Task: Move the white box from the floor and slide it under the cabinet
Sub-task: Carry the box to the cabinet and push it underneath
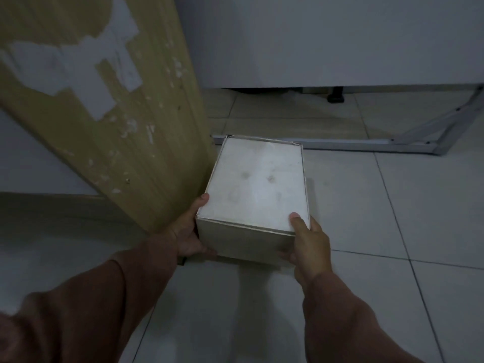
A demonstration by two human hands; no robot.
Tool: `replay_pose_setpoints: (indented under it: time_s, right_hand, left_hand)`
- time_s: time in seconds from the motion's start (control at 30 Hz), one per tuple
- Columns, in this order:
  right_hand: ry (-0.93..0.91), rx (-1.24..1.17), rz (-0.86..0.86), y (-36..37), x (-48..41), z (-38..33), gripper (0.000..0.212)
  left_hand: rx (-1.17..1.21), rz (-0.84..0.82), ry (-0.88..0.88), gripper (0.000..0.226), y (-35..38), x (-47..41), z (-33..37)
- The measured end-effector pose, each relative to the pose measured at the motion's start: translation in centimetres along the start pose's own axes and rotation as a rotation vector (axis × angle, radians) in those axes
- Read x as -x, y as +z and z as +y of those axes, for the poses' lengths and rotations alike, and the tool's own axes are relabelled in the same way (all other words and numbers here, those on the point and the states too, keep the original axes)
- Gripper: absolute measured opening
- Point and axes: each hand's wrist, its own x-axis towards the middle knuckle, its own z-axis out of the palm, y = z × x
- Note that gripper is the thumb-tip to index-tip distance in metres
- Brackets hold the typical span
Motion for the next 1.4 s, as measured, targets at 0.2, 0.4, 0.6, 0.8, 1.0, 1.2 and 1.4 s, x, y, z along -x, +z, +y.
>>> replay_pose_setpoints:
  time_s: [0.2, 0.4, 0.6, 0.8, 1.0, 1.2, 1.4]
  right_hand:
    - [-0.051, 0.006, -0.049, 0.1, 2.7, -1.6, 0.012]
    - [-0.076, 0.025, -0.109, 0.4, 7.1, -3.2, 0.010]
    - [-0.178, 0.111, -0.063, 0.7, 12.5, -3.4, 0.010]
    - [-0.232, 0.167, 0.041, 1.0, 18.9, -3.9, 0.015]
    - [-0.225, 0.175, 0.108, 1.9, 24.5, -2.5, 0.024]
    - [-0.220, 0.224, 0.152, 3.5, 30.2, -2.2, 0.028]
    - [-0.276, 0.255, 0.131, 4.8, 33.1, -1.4, 0.027]
  left_hand:
    - [0.047, -0.010, 0.073, 0.065, -0.3, 3.9, -0.5]
    - [-0.009, 0.007, 0.140, 0.054, -1.4, 8.7, -0.6]
    - [-0.066, -0.055, 0.183, 0.052, -3.7, 12.7, -1.3]
    - [-0.104, -0.128, 0.157, 0.047, -5.5, 16.4, -2.6]
    - [-0.163, -0.248, 0.128, 0.049, -8.5, 18.4, -3.6]
    - [-0.199, -0.334, 0.106, 0.049, -11.7, 22.0, -3.6]
    - [-0.161, -0.310, 0.136, 0.050, -14.3, 24.2, -4.6]
